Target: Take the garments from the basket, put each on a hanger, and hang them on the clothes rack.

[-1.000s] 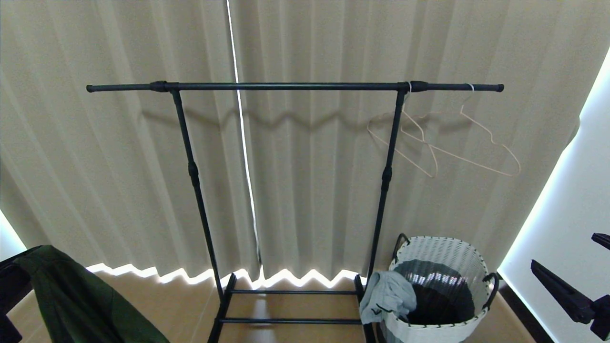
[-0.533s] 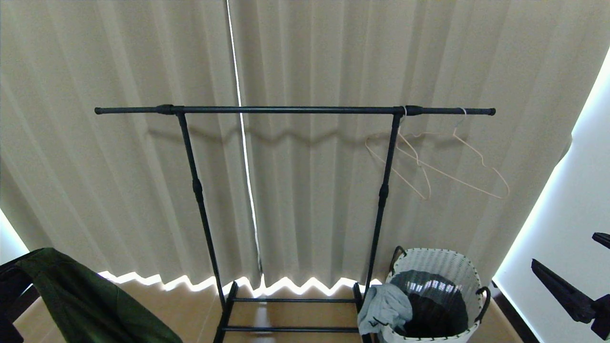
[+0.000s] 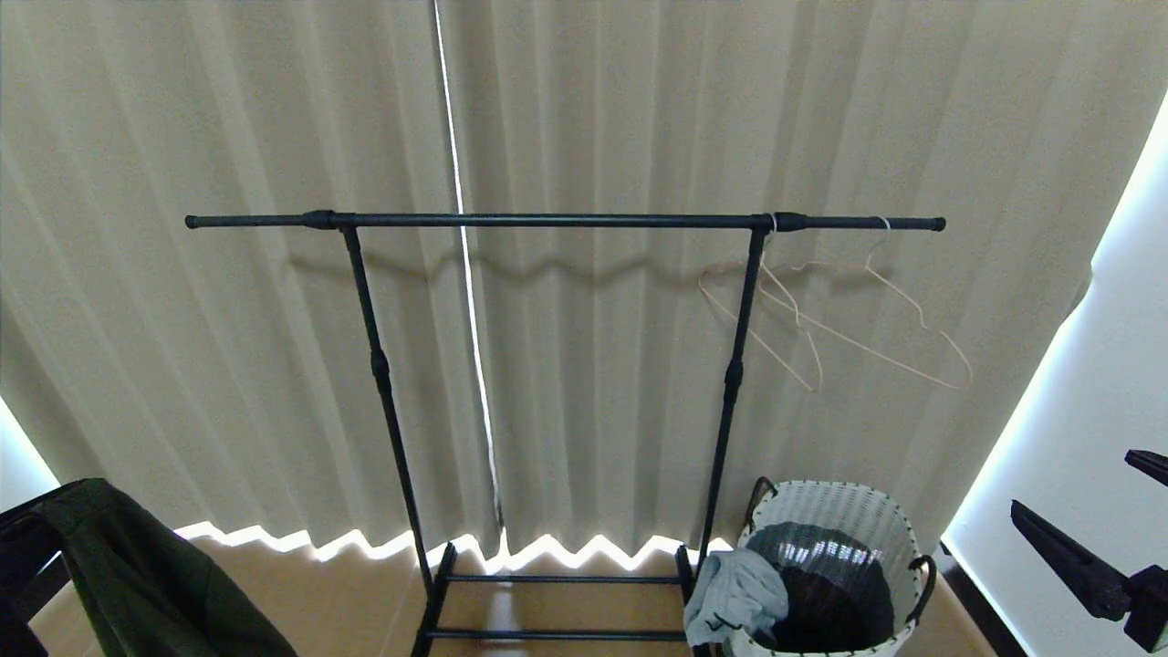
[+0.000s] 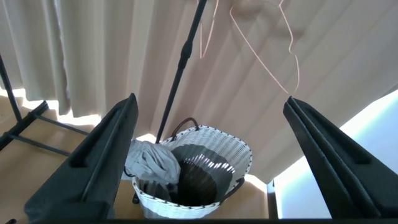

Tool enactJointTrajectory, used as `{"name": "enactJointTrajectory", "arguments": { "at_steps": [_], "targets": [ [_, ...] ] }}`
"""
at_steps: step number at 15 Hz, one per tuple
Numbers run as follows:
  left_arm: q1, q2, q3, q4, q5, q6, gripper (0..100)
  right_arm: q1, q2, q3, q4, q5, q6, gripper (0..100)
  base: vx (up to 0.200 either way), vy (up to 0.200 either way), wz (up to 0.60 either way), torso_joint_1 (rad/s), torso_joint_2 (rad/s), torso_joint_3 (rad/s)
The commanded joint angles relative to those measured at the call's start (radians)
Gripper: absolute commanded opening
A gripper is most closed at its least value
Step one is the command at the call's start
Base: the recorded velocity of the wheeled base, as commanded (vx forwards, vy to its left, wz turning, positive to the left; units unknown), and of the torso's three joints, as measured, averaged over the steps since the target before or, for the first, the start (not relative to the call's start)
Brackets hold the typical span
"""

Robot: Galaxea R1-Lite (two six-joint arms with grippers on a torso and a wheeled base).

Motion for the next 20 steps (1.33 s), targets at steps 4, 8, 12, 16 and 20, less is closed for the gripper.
{"name": "enactJointTrajectory", "arguments": {
  "at_steps": [4,8,12,16,20],
  "targets": [
    [0.001,0.003,0.001,-0.001,0.0,0.0,0,0.0,0.005,0.001,0.0,0.0,-0.001,100,0.0,-0.2,0.0,0.005,0.0,0.001],
    [0.001,0.003,0.001,-0.001,0.0,0.0,0,0.0,0.005,0.003,0.0,0.0,-0.001,100,0.0,-0.2,0.0,-0.001,0.0,0.0],
    [0.001,0.003,0.001,0.001,0.0,0.0,0,0.0,0.005,0.001,0.0,0.0,-0.001,100,0.0,-0.2,0.0,0.004,0.01,0.002],
    [0.001,0.003,0.002,-0.001,0.0,0.0,0,0.0,0.005,0.003,0.0,0.0,-0.001,100,0.0,0.0,0.0,0.0,0.0,0.0],
    [0.001,0.006,0.001,0.002,-0.002,-0.003,0,0.0,0.005,0.003,0.0,0.0,-0.001,100,0.05,0.0,0.0,0.001,0.0,0.001]
  ]
}}
